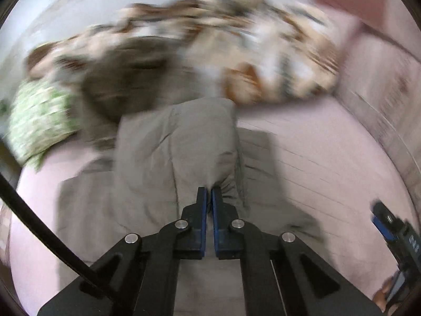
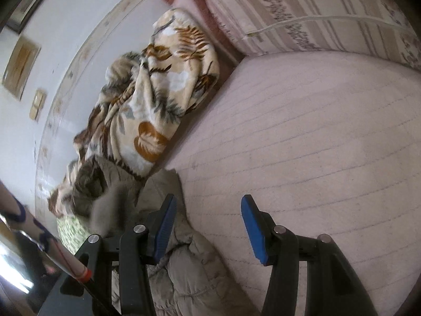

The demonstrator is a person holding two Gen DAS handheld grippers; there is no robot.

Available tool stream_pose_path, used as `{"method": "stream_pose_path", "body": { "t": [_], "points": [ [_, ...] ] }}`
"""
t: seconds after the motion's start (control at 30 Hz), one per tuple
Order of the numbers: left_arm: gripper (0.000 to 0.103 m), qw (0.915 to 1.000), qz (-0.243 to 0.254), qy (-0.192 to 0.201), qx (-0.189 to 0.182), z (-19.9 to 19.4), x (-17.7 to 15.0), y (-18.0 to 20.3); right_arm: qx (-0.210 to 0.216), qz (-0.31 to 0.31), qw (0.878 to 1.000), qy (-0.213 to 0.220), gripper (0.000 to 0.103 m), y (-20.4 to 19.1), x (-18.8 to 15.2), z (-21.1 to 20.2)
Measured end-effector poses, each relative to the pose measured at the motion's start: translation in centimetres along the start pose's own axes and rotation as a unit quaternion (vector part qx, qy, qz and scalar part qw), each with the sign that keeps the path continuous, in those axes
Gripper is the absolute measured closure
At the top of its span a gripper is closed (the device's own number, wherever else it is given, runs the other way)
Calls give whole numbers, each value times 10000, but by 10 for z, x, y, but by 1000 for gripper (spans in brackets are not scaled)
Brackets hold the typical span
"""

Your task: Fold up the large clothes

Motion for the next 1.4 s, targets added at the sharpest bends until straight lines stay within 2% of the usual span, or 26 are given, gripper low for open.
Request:
{"method": "stream_pose_path", "body": {
  "t": [0.03,0.07,0.2,0.3,0.43,0.57,0.73,0.8,0.87,0.97,1.03,1.1,1.2,1.3,1.4],
  "points": [
    [99,9991,-226,-5,362,-2,-5,-37,-33,-96,9999,-33,47,-3,-5,3],
    [99,9976,-370,-39,576,0,-10,-62,-58,-166,9998,-70,47,-6,-9,7],
    [100,9896,-960,-427,985,19,-46,-144,-163,-455,9986,-192,47,-16,-26,19],
    [100,9846,-1060,-648,1230,30,-70,-179,-238,-631,9974,-244,47,-21,-36,25],
    [100,9779,-1309,-906,1353,41,-99,-211,-362,-746,9962,-279,47,-21,-45,31],
    [100,9714,-1635,-1150,1280,51,-127,-234,-433,-800,9954,-301,47,-20,-48,34],
    [99,9643,-1905,-1405,1189,59,-161,-244,-480,-897,9941,-363,47,-20,-52,38],
    [92,9623,-1923,-1499,1205,60,-171,-245,-502,-928,9936,-398,47,-21,-54,40],
    [73,9587,-1994,-1645,1188,62,-187,-247,-514,-956,9932,-417,47,-22,-55,41],
    [55,9551,-2059,-1710,1274,58,-206,-255,-533,-961,9929,-447,47,-21,-55,42],
    [55,9512,-2113,-1754,1405,50,-221,-262,-542,-943,9930,-466,47,-20,-54,43],
    [55,9508,-2232,-1731,1274,42,-228,-265,-545,-916,9931,-486,47,-19,-54,43],
    [54,9530,-2321,-1541,1192,29,-222,-270,-543,-923,9930,-492,47,-19,-54,43],
    [47,9566,-2340,-1340,1104,24,-205,-271,-544,-990,9922,-521,47,-20,-58,43],
    [37,9574,-2579,-1143,625,34,-183,-264,-581,-1080,9910,-541,47,-22,-63,44]
  ]
}}
Point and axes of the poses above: each gripper's, at about its wrist camera, not at the fingertips, and z roughly the way its jaws point, y to its right, x to its top, the point moved 9 cm from there along z, roughly the way its jaws point, and after that the axes turned 11 degrees about z, right-handed, at the moved point
